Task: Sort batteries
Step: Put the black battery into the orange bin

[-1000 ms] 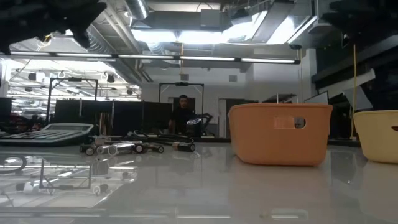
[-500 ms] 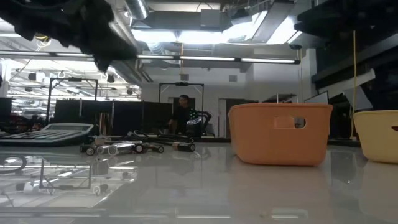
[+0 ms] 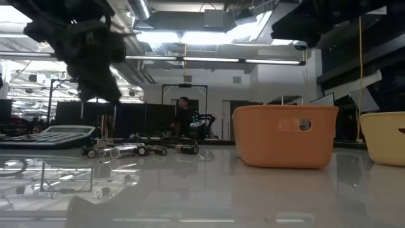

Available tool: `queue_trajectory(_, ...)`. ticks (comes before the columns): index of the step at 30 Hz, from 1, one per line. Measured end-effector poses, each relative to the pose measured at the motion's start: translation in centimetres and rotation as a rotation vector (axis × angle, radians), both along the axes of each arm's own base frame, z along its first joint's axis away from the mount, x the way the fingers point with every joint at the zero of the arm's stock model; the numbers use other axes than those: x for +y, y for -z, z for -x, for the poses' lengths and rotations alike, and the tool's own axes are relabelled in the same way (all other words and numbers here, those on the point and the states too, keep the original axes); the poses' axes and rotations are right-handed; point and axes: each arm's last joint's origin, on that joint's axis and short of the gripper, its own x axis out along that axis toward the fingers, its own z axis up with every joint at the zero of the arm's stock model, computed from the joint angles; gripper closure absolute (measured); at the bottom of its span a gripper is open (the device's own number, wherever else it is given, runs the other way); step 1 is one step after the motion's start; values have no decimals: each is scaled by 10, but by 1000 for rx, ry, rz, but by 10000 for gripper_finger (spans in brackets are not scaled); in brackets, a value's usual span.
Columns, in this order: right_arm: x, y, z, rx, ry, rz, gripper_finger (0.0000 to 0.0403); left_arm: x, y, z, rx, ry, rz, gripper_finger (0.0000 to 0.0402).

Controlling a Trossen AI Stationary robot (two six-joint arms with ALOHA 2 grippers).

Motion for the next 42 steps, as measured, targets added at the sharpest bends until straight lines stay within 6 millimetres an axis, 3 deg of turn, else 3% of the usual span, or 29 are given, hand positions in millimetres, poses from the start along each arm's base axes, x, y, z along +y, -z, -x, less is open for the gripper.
queue_trajectory(8,5,-4,-24,52,-16,62,269,-10,29,-9,184,17,37,314)
queue_trajectory(14,6,-5,-26,51,-16,64,269,-13,47,-15,264,0,55,314)
queue_trajectory(36,5,-1,-25,99,-17,74,269,-13,49,-24,206,-88,88,314)
queue_trajectory(42,5,0,-24,104,-18,75,269,-12,59,-26,248,-111,60,314)
